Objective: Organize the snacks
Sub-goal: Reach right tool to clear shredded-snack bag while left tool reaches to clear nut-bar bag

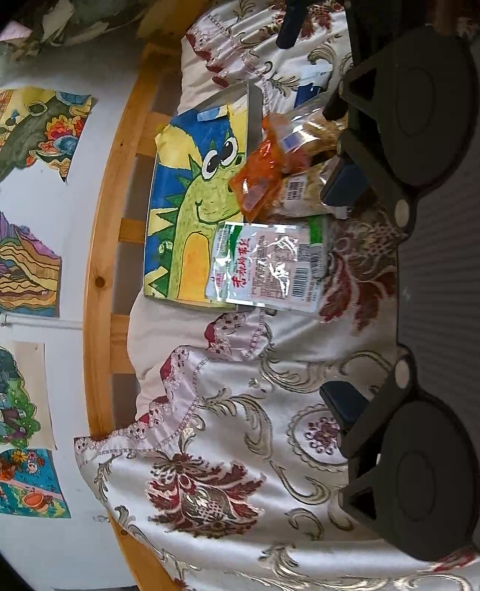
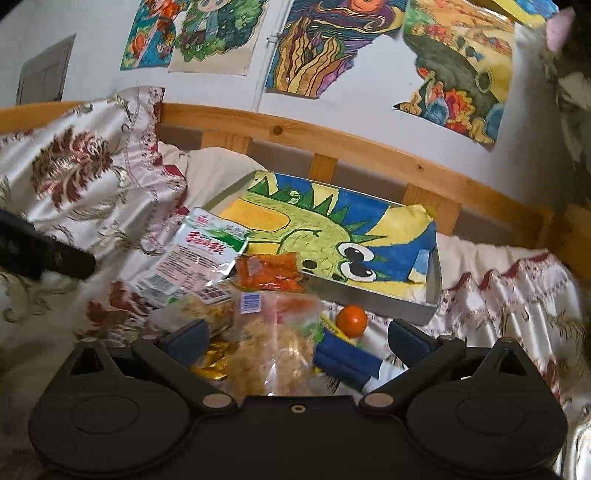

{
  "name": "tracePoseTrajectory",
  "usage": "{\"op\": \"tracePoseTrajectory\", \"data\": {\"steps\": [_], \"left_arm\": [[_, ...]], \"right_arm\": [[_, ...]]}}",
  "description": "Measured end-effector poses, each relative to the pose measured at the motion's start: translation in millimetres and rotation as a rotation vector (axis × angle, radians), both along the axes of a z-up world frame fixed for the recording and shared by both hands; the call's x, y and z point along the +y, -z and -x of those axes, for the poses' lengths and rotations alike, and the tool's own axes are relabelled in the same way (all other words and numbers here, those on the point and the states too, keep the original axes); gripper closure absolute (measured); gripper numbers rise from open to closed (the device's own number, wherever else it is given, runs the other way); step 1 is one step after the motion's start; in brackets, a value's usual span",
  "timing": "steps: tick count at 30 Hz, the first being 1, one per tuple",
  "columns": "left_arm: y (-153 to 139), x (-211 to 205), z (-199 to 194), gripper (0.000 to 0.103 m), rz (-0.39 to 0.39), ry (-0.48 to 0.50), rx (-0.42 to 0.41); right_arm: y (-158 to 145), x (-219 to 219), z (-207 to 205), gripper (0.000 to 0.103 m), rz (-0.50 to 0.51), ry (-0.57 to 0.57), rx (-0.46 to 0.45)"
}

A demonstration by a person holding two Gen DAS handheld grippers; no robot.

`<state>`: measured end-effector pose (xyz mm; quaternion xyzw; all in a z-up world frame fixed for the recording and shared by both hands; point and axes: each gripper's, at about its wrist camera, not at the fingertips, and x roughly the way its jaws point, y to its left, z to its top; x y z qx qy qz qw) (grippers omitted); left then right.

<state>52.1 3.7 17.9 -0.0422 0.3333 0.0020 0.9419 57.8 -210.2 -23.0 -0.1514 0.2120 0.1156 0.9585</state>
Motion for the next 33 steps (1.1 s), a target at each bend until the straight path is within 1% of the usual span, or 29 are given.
{"op": "tracePoseTrajectory", "data": {"steps": [2,6,8,10,12,14,15,17,20,22,26,29,31,33], "left_arm": [[-0.3,-2.8,-6.6,0.000,0.000,0.015,-0.003],[-0.2,-11.3,-22.3,0.000,-0.008,0.064,0.019],[-1.0,-15.5,-25.8,0.001,-0.021,0.065,-0.008],[-0.9,-17.8,-32.5,0.000,-0.017,0.069,-0.002],[1.0,-21.0,-40.2,0.000,-0.033,0.073,0.031],[1.9,-26.7,-46.0,0.001,-0.051,0.091,0.046],[0.5,-30.4,-49.0,0.001,-0.078,0.104,0.030],[1.2,-37.3,-55.1,0.001,-0.098,0.128,0.030],[6.1,-45.7,-71.2,0.001,-0.116,0.172,0.087],[8.2,-48.3,-82.0,0.001,-0.109,0.193,0.118],[13.3,-54.9,-97.9,0.001,-0.094,0.249,0.143],[23.9,-61.3,-108.0,0.001,-0.083,0.283,0.172],[31.8,-65.0,-112.2,0.001,-0.077,0.297,0.193],[37.7,-66.7,-114.1,0.001,-0.067,0.315,0.204]], "right_arm": [[5.2,2.1,-8.4,0.001,0.006,0.001,-0.013],[14.0,5.2,-23.0,0.001,-0.011,-0.021,-0.018],[19.1,5.4,-26.5,0.001,-0.022,-0.043,-0.011],[24.7,4.8,-27.5,0.001,-0.030,-0.062,0.004],[29.8,2.3,-28.9,0.001,-0.045,-0.071,0.021],[32.1,-0.8,-30.6,0.001,-0.066,-0.072,0.037],[32.6,-2.1,-31.1,0.001,-0.076,-0.073,0.043],[34.0,-4.5,-30.6,0.001,-0.082,-0.079,0.051],[35.2,-7.0,-28.6,0.001,-0.052,-0.086,0.053],[35.9,-9.5,-26.0,0.001,-0.035,-0.075,0.041],[39.3,-12.9,-29.5,0.002,-0.010,-0.075,0.055],[43.3,-11.4,-32.1,0.002,0.035,-0.072,0.069],[45.0,-11.1,-32.2,0.006,0.052,-0.077,0.076],[46.5,-12.5,-31.7,0.010,0.047,-0.083,0.076]]}}
